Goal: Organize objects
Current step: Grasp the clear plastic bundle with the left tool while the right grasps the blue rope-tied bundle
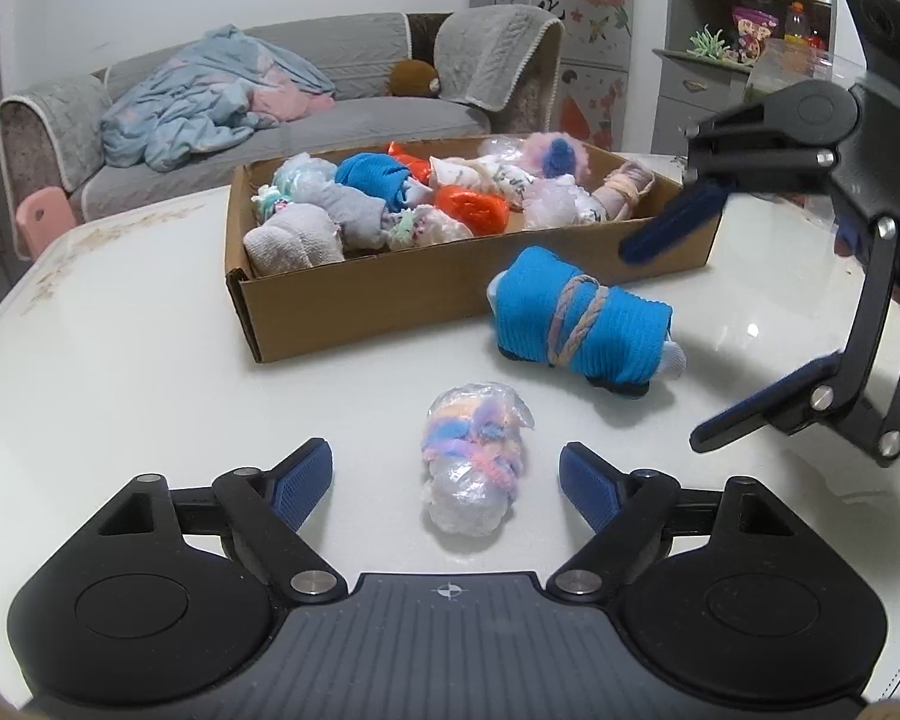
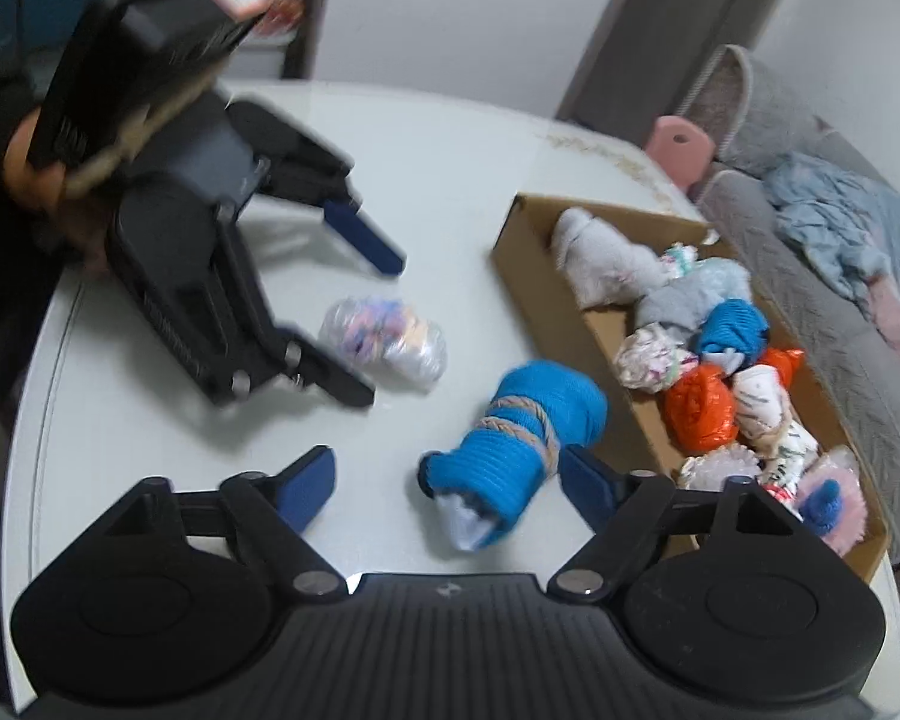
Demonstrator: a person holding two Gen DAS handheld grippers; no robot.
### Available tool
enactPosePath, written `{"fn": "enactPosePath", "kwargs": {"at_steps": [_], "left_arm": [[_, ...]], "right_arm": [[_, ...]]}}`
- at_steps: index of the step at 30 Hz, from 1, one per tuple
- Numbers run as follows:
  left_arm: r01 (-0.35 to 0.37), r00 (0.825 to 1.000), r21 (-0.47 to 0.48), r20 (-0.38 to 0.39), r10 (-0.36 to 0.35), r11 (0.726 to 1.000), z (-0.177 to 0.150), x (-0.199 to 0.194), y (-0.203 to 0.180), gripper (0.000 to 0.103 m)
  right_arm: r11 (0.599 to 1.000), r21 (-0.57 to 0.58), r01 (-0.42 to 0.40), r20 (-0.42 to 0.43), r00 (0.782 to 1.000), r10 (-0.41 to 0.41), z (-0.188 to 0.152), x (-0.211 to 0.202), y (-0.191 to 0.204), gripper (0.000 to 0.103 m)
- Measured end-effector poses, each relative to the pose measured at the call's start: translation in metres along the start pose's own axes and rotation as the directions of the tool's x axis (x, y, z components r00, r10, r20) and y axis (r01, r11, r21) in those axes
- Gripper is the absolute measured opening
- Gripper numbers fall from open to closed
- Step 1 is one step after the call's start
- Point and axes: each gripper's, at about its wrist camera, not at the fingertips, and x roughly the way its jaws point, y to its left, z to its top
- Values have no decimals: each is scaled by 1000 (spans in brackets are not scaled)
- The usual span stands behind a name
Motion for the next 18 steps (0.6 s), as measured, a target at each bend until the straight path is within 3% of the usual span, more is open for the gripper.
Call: {"fn": "enactPosePath", "kwargs": {"at_steps": [1, 5, 9, 12, 14, 16, 18], "left_arm": [[-3, 1000, -1, -2, 3, 1000, 1, 1, 0, 88], [-26, 1000, -13, -2, 26, 1000, -1, -1, 2, 90], [-78, 997, -27, -10, 78, 997, -3, -3, 8, 97], [-81, 996, -72, -30, 79, 994, -4, -3, 17, 102], [-85, 996, -77, -36, 83, 993, -4, -3, 18, 102], [-92, 995, -70, -39, 89, 993, -3, -2, 17, 103], [-98, 995, -74, -40, 95, 992, -2, 0, 15, 103]], "right_arm": [[999, 46, 12, 7, 1000, -13, 2, 1, -2, 101], [961, 268, 68, -17, 998, -66, 8, 19, -12, 101], [922, 372, 106, -50, 994, -94, 4, 36, -4, 87], [880, 458, 125, -48, 992, -116, 0, 34, -8, 78], [865, 485, 131, -47, 991, -124, -3, 32, -11, 77], [851, 500, 164, -73, 986, -148, -7, 33, -14, 65], [838, 519, 168, -78, 986, -149, -10, 36, -16, 60]]}}
